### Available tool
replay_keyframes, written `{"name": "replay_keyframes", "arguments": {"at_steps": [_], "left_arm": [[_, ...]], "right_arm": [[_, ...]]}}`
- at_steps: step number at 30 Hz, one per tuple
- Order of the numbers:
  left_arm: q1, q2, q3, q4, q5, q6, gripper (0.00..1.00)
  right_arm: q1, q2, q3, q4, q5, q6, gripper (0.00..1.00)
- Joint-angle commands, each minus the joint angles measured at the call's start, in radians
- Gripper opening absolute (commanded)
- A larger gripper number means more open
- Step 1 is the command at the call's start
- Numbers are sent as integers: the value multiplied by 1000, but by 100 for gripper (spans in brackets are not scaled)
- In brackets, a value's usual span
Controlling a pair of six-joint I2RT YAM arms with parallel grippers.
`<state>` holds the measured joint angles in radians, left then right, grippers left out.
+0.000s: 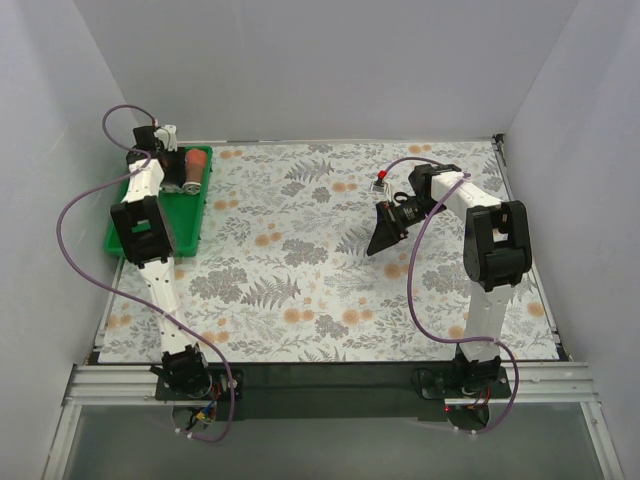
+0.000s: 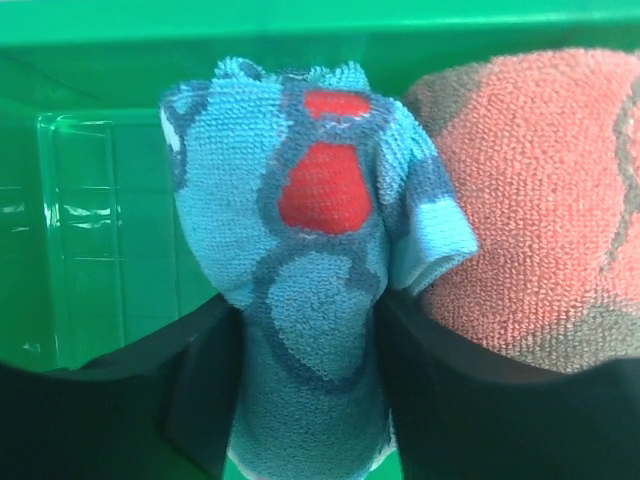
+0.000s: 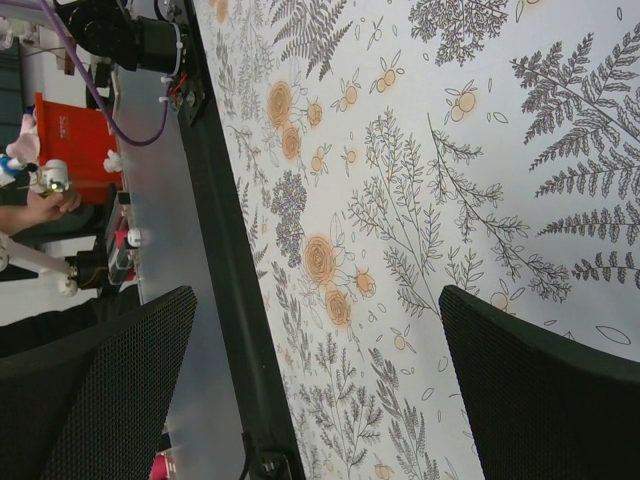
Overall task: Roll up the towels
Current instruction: Place the rolled towel into the container
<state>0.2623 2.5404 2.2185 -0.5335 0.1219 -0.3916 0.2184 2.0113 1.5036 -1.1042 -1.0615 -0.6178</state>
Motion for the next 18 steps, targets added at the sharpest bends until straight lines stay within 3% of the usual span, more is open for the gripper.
{"name": "replay_keyframes", "arguments": {"at_steps": [1,12,13,16,17,18], "left_arm": [[-17,-54,-26,-83,25,31,50],[-18,-152,18,-135,71,106,68],[-18,-157,38,-140,71,111,76],[-20,-180,66,-155,70,140,79],[-23,-189,66,-158,67,152,89],[-24,-210,64,-158,61,177,90]], "right_arm": [[7,-16,0,-9,-28,-13,99],[7,-31,7,-11,-41,-14,99],[9,-32,12,-11,-40,-14,99],[7,-40,15,-11,-41,-14,99],[9,-43,15,-11,-41,-14,99],[7,-48,17,-11,-38,-14,99]]}}
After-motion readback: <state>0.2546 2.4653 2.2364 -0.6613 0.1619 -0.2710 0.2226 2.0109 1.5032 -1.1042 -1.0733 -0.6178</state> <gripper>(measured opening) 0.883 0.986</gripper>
